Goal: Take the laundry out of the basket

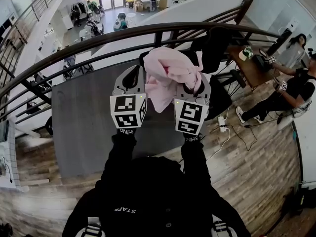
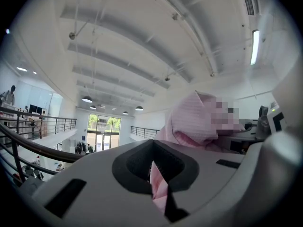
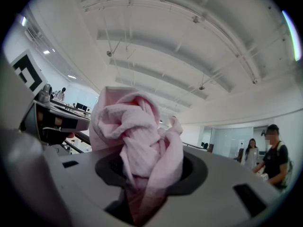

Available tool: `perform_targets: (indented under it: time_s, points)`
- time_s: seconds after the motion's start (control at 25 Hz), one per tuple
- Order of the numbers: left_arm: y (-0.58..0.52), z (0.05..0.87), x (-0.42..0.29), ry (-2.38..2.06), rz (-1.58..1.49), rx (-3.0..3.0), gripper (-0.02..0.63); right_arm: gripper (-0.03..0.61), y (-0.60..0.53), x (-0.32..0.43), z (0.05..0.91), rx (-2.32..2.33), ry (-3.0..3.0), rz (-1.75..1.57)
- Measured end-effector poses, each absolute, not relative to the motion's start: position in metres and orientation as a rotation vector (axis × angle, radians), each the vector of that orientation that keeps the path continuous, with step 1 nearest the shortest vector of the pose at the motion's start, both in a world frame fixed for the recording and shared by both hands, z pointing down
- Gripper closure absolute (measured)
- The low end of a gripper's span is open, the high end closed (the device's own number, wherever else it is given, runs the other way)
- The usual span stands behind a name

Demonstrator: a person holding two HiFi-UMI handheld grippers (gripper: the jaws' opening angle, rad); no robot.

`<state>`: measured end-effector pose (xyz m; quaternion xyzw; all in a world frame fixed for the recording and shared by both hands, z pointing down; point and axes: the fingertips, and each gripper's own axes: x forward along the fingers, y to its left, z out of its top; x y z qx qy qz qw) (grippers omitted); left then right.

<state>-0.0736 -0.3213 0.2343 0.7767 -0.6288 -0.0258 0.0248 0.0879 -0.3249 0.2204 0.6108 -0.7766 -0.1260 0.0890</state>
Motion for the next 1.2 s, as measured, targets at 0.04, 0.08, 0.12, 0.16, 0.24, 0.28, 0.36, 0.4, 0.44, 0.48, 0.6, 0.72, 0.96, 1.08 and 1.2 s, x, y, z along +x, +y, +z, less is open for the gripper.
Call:
perform_targets:
  time_s: [0.04, 0.08, 0.12, 0.16, 0.24, 0.28, 0.36, 0.4, 0.44, 0.48, 0.6, 0.72, 0.96, 1.08, 1.2]
  points:
    - [-0.321, 0.235, -0.074, -1.945, -0.078, 2.402, 0.614, 0.383, -0.325, 0.087, 0.221, 1.813, -2.310, -0.379]
    - [-0.321, 0.235, -0.074, -1.944, -0.076, 2.402, 0.614, 0.383, -0.325, 0.086, 0.221, 1.809, -2.309, -0.383]
    - [-0.321, 0.236, -0.073, -1.944, -0.074, 2.403, 0.614, 0.383, -0.324, 0.086, 0.222, 1.807, -2.308, -0.388]
    - [-0.321, 0.236, -0.072, -1.944, -0.073, 2.404, 0.614, 0.383, -0.324, 0.086, 0.222, 1.806, -2.307, -0.390]
    - [-0.321, 0.236, -0.072, -1.945, -0.070, 2.404, 0.614, 0.383, -0.324, 0.087, 0.223, 1.807, -2.306, -0.386]
    - [-0.321, 0.236, -0.072, -1.946, -0.069, 2.403, 0.614, 0.383, -0.324, 0.087, 0.223, 1.808, -2.306, -0.382]
    - [-0.320, 0.236, -0.072, -1.947, -0.066, 2.400, 0.614, 0.383, -0.324, 0.088, 0.224, 1.811, -2.305, -0.376]
    - [-0.321, 0.236, -0.073, -1.948, -0.065, 2.399, 0.614, 0.383, -0.324, 0.088, 0.224, 1.813, -2.304, -0.377]
    - [-0.321, 0.237, -0.073, -1.949, -0.064, 2.397, 0.614, 0.383, -0.324, 0.088, 0.224, 1.815, -2.303, -0.378]
    - [-0.322, 0.237, -0.074, -1.949, -0.062, 2.396, 0.614, 0.383, -0.325, 0.088, 0.223, 1.818, -2.302, -0.379]
    - [-0.323, 0.238, -0.072, -1.947, -0.057, 2.395, 0.614, 0.383, -0.326, 0.091, 0.223, 1.823, -2.298, -0.376]
    - [-0.323, 0.240, -0.072, -1.944, -0.050, 2.394, 0.614, 0.383, -0.325, 0.092, 0.224, 1.824, -2.295, -0.373]
    - [-0.327, 0.241, -0.073, -1.940, -0.047, 2.395, 0.614, 0.383, -0.328, 0.092, 0.226, 1.827, -2.284, -0.376]
    - [-0.329, 0.241, -0.074, -1.940, -0.047, 2.395, 0.614, 0.382, -0.330, 0.092, 0.227, 1.824, -2.281, -0.374]
    - [-0.332, 0.239, -0.074, -1.939, -0.050, 2.398, 0.614, 0.382, -0.332, 0.092, 0.227, 1.825, -2.280, -0.372]
